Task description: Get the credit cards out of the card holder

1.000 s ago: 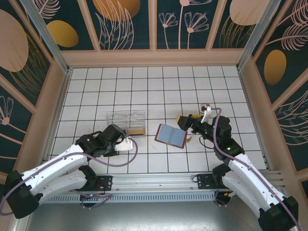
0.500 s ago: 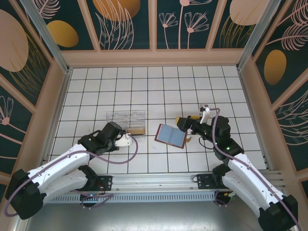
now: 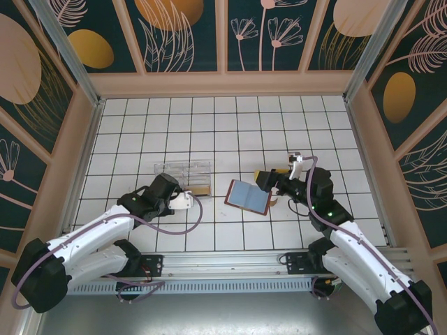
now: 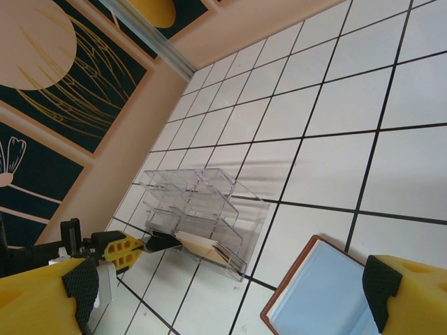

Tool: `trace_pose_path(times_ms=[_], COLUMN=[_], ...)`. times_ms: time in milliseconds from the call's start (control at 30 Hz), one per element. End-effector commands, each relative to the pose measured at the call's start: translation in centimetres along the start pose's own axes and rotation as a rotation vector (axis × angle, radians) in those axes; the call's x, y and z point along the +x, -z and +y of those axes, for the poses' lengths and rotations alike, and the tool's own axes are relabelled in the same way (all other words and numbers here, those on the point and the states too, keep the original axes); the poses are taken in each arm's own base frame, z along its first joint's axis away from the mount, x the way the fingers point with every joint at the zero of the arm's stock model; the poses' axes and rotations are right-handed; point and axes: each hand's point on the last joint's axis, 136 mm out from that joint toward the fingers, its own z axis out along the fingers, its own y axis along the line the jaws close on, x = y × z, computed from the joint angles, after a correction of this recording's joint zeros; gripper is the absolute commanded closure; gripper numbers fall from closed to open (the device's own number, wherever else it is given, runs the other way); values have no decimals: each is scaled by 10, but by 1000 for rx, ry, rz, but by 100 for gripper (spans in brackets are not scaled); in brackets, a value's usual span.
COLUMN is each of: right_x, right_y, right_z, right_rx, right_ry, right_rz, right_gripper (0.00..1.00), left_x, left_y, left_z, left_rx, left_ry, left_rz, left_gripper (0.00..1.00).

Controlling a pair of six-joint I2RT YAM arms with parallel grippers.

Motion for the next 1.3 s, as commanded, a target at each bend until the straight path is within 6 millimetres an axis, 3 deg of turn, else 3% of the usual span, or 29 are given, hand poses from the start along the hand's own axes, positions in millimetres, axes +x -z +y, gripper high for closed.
trace_pose_path(times_ms=[0, 333, 533, 600, 667, 767, 1267], right_x=[0, 0, 1, 0, 0, 1, 1], right_y=[-1, -1, -2, -2, -2, -2, -1], right_z=[3, 2, 2, 3, 3, 3, 4], right_rx=[-23, -24, -26, -26, -27, -27, -32], right_ry=[9, 5, 2, 2, 2, 2, 3], right_rz=[-8, -10, -7, -8, -8, -6, -4], right_gripper=[1, 1, 1, 1, 1, 1, 1], left_x=[-1, 9, 11, 11, 10, 9, 8], left_y=[-1, -5, -6, -6, -6, -7, -8], left_z=[-1, -14, -14, -12, -11, -8, 28], left_rx=[7, 28, 20, 11, 6, -8, -159], left_ry=[-2, 5, 17, 22, 24, 35, 116], left_rz=[-9, 13, 15, 15, 14, 12, 33], left_gripper=[100, 99, 93, 83, 82, 69, 58])
